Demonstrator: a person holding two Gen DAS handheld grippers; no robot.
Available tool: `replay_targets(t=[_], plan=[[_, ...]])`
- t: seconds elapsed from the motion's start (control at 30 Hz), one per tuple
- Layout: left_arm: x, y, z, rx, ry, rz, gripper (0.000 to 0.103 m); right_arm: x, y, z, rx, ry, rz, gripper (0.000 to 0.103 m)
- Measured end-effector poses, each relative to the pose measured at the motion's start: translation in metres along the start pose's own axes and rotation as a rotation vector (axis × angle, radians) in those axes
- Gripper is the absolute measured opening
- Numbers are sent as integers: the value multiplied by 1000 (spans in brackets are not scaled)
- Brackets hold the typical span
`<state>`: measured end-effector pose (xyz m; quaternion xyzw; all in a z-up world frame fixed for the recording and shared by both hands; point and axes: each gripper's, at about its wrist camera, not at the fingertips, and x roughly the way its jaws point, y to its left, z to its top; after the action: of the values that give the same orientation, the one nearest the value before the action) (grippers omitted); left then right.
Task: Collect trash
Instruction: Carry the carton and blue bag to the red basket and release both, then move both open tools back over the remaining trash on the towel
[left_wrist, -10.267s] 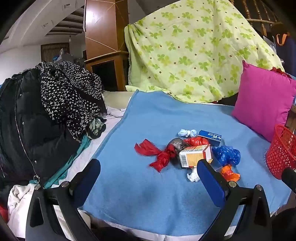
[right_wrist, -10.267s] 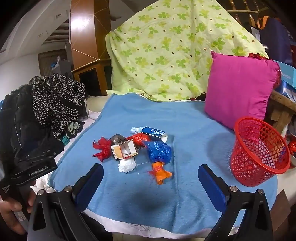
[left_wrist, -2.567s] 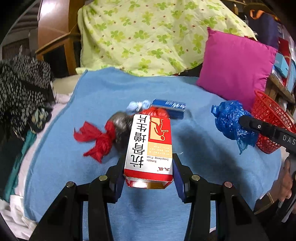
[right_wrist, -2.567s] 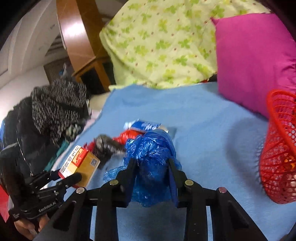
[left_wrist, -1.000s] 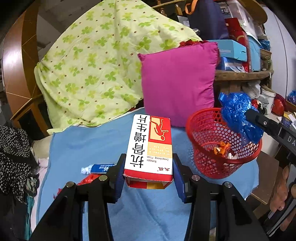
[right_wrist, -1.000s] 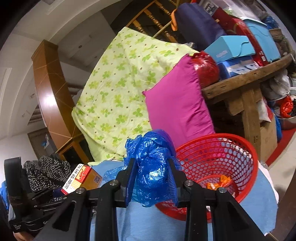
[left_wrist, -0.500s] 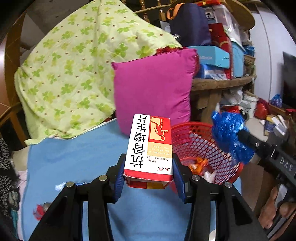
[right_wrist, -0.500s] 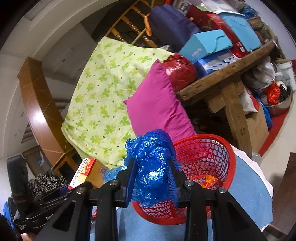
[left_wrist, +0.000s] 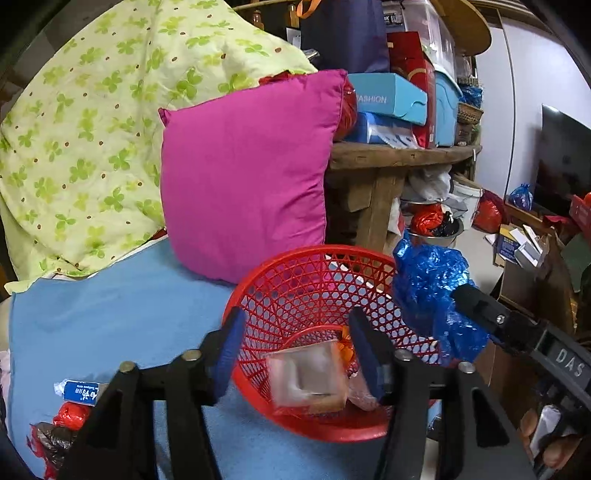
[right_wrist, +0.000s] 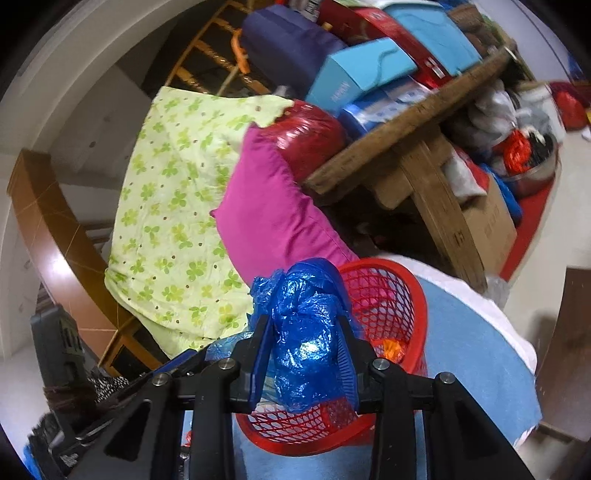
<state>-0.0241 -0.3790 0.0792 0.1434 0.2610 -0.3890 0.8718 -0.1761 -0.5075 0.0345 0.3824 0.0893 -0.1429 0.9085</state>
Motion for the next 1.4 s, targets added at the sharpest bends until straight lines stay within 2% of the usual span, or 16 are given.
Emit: replay_targets(t=[0.03,0.07,0.13,0.3,0.4,0.53,0.63,0.83,1.03,1.2,1.4], plan=[[1,1,-2,-3,2,5,65,1,-1,1,8,6,-2,43],[1,3,-4,-6,5,6,65,3,-3,1,22,16,-3,54],[-2,10,-9,-17,6,11,65,3,-4,0,36,11,4,61],[-18,38,-27,-61,11,50,68,5,9,-3,-7,9,23,61],[-35,64,-46,-92,17,101,68,6,24,-9,-58,3,44,61],[-64,109,-78,-155,32,182,68,12,58,-24,-155,14,93,61],[-89,152,-111,-214,43,277,69,19,82,-39,-226,39,122,61],[-125,224,-166,-324,73,449,69,48,125,-80,-317,144,168,61],[-153,284,-213,-460,83,544,69,81,161,-127,-390,271,189,61],[-167,324,-247,-545,91,592,69,106,190,-171,-462,380,211,61],[-167,348,-271,-630,108,596,69,132,217,-222,-524,505,238,61]])
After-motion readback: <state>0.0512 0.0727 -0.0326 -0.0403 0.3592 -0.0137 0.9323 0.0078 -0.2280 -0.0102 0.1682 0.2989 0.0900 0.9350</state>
